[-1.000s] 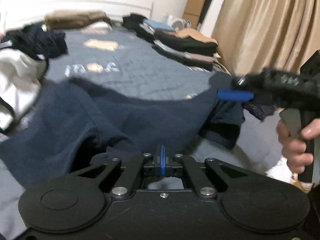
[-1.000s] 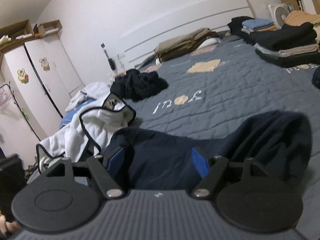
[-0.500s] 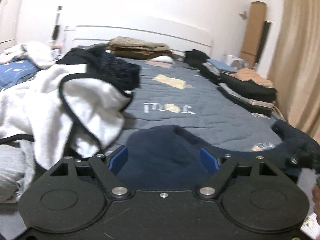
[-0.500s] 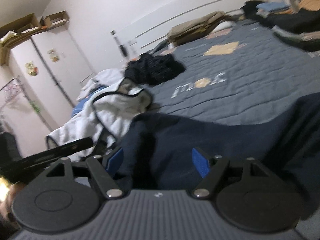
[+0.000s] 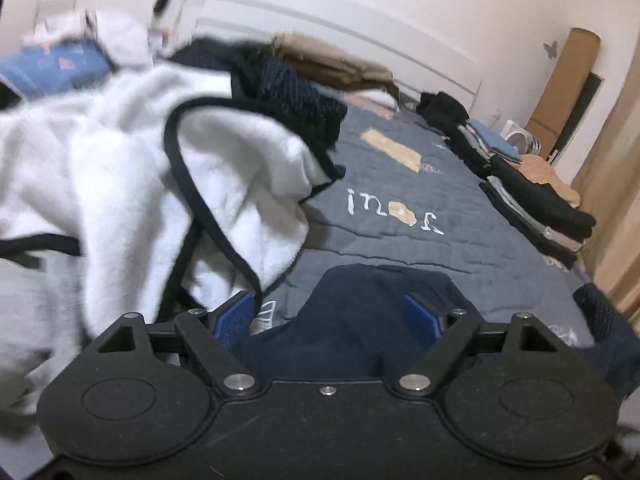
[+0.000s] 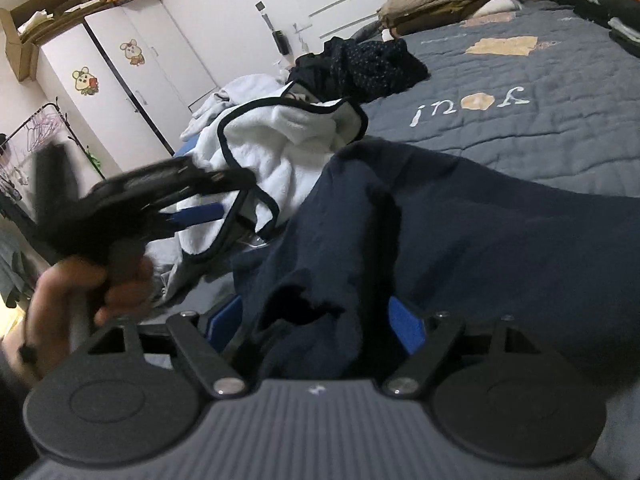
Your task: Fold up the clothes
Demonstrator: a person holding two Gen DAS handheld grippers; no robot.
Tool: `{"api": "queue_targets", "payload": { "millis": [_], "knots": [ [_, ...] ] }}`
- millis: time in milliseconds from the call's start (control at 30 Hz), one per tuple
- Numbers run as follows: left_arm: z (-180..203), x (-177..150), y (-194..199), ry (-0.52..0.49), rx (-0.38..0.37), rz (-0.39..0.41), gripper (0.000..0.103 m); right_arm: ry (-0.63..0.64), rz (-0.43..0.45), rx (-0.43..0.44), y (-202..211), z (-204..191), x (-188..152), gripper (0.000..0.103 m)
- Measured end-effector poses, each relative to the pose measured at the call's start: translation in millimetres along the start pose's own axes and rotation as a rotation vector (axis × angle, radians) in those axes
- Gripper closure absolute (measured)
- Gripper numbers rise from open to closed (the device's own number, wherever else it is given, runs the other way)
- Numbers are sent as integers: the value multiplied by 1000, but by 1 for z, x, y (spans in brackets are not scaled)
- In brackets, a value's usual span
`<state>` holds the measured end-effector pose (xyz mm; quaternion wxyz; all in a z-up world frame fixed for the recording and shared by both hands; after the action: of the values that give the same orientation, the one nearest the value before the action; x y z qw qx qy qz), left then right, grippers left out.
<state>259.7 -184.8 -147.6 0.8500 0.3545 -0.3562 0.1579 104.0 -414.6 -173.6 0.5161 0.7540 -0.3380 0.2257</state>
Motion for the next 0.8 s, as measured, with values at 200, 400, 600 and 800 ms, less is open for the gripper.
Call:
{"api": "queue_targets", "payload": {
  "millis": [200,400,600,800],
  "knots": [
    [-53,9,-51,46,86,-47,23,8,-21,-7,-18,-5,-1,23],
    [-137,47,-48,40,321,-46,58,5,-45,-5,-30,-5,-2,23],
    [-184,104,-25,47,423,11,72,1,-49,6,-29,-4,-1,23],
    [-217,159,1,72,565,147,73,14,-37,0,-23,-2,2,23]
  ]
}}
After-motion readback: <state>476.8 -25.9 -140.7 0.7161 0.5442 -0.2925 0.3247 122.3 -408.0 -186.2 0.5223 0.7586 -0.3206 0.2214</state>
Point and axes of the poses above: each gripper's, at about its wrist camera, not at the fingertips, and y roughly against the way its jaws point, z to its right, x to its top, the point moved 3 cm from there along -y, roughly the way its jaws point, and after that the axes turned 11 degrees about -x, right-handed, at the moved point
